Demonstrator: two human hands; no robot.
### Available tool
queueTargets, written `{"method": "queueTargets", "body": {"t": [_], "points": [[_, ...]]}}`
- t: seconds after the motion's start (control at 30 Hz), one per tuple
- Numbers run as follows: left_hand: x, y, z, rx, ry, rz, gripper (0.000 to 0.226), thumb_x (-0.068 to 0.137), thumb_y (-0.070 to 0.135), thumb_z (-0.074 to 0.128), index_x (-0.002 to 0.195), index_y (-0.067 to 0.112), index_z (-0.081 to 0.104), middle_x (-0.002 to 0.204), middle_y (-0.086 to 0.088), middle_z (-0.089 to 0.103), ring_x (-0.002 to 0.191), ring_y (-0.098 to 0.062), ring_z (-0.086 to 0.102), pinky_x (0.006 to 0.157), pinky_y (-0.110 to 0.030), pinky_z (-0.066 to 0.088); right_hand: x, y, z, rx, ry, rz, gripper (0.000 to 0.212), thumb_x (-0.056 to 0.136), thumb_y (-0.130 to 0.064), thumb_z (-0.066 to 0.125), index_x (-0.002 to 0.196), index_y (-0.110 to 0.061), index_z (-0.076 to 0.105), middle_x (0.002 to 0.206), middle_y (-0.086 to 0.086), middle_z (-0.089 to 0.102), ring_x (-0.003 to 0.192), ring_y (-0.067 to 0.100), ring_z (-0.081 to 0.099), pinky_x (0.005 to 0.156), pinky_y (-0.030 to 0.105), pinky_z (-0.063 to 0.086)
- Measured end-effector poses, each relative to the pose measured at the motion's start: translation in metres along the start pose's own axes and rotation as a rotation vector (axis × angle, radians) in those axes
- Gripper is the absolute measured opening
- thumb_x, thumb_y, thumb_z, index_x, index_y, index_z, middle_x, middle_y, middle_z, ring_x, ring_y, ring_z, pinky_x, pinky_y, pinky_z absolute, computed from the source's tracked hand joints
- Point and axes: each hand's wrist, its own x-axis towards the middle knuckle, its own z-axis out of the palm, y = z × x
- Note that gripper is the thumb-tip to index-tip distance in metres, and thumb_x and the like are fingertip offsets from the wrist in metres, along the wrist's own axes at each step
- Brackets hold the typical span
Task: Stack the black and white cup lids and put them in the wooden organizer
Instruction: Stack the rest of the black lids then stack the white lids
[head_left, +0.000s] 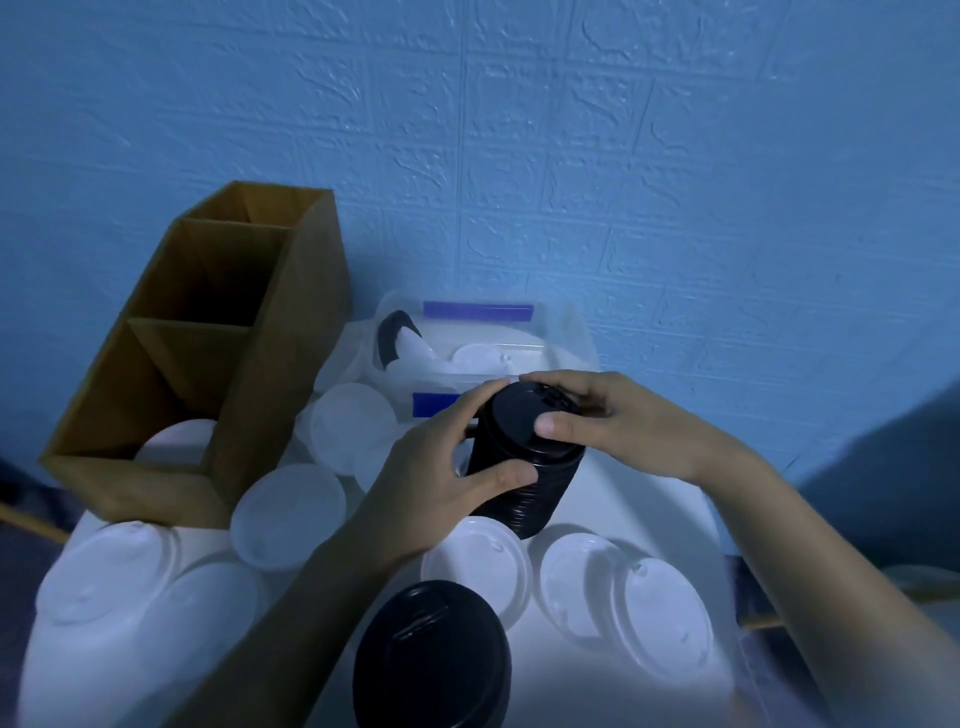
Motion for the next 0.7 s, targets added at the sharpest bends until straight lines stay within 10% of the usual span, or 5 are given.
{"method": "queueTargets", "body": {"t": [0.2,0.47,0.7], "points": [[-0.002,-0.003,0.002,-0.012,0.016,-0.021,0.066,0.074,0.060,0.074,0.133,0.062,0.043,0.121,0.032,0.065,0.118,0.004,0.060,0.105,-0.035,0.051,0.073,-0.019,-0.026,-0.297,0.199,0.000,0.034,0.091,-0.043,0.072,0.116,-0.021,0.073,0.098,0.001,0.074,0.092,0.020,0.072,0.084,0.036,0.060],[-0.004,-0.009,-0.006,0.013,0.052,-0.027,0.066,0.075,0.056,0.074,0.134,0.060,0.045,0.121,0.032,0.065,0.117,0.003,0.062,0.101,-0.029,0.052,0.196,-0.011,0.006,-0.309,-0.081,0.015,0.040,0.102,-0.013,0.055,0.141,-0.019,0.056,0.134,0.009,0.062,0.107,0.021,0.067,0.088,0.038,0.061],[0.000,-0.008,-0.008,0.016,0.045,-0.003,0.065,0.075,0.051,0.075,0.126,0.074,0.040,0.122,0.039,0.061,0.118,0.006,0.059,0.099,-0.024,0.048,0.218,-0.008,0.017,-0.270,-0.098,0.047,0.040,0.099,-0.007,0.046,0.133,-0.022,0.060,0.101,0.010,0.063,0.078,0.016,0.063,0.062,0.023,0.056]]}}
